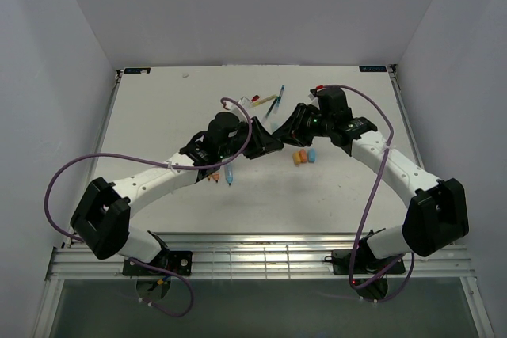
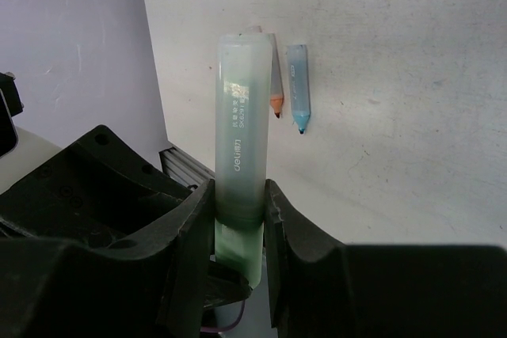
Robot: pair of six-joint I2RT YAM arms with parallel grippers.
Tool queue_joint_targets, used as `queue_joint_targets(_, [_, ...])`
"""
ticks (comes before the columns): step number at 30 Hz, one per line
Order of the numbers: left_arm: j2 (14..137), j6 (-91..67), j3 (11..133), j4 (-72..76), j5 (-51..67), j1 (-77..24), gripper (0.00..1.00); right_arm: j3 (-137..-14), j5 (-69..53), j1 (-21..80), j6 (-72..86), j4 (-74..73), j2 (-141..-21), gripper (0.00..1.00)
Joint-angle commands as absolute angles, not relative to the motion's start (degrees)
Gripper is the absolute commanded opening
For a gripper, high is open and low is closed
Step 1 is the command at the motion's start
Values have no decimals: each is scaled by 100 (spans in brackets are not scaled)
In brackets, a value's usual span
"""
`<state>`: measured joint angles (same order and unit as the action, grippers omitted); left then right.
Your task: Open the pen caps
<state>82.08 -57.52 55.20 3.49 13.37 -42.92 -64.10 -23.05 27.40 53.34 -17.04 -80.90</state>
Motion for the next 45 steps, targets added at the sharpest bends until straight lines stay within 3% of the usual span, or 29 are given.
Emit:
queue_joint_targets(1, [8077,-5879,5476,589,1582,-4333,36,-6381,-2531,2821,5423,-1389,-7919,8])
queue_joint_targets(5, [8007,-5880,5414,563,1644,-4333,27,-6495,-2619,2830,5196,-1476,-8015,10])
queue_joint_targets(9, [7910,-5722,5405,370,1714,-4333,21,-6767,-2611,2830,4773,-1871,-8173,30])
queue_joint_targets(12, [7893,-5458,5484,36,1828,-4333,14,-6978,-2540,2830,4509,-2162,-8262,38])
queue_joint_targets(23, [7848,-5159,5545,-334,1969,-4342,0,-7154,-2487,2839,4342,-2338,-8437,43])
queue_joint_targets(28, [7989,-5107,5748,-694,2021,-4350,0,-7286,-2391,2900,4289,-2452,-8569,44])
queue_joint_targets(32, [7998,-5106,5845,-879,1916,-4368,0,-7418,-2137,3006,4237,-2741,-8701,33])
queue_joint_targets(33, [7989,-5115,5862,-914,1899,-4368,0,-7444,-2110,3032,4228,-2794,-8719,23])
queue_joint_targets(36, [7980,-5142,5862,-905,1942,-4368,0,-7427,-1952,3059,4227,-2909,-8754,8])
queue_joint_targets(45, [7849,-5115,5625,-861,2355,-4377,0,-7795,-1652,2919,4193,-2804,-8912,8])
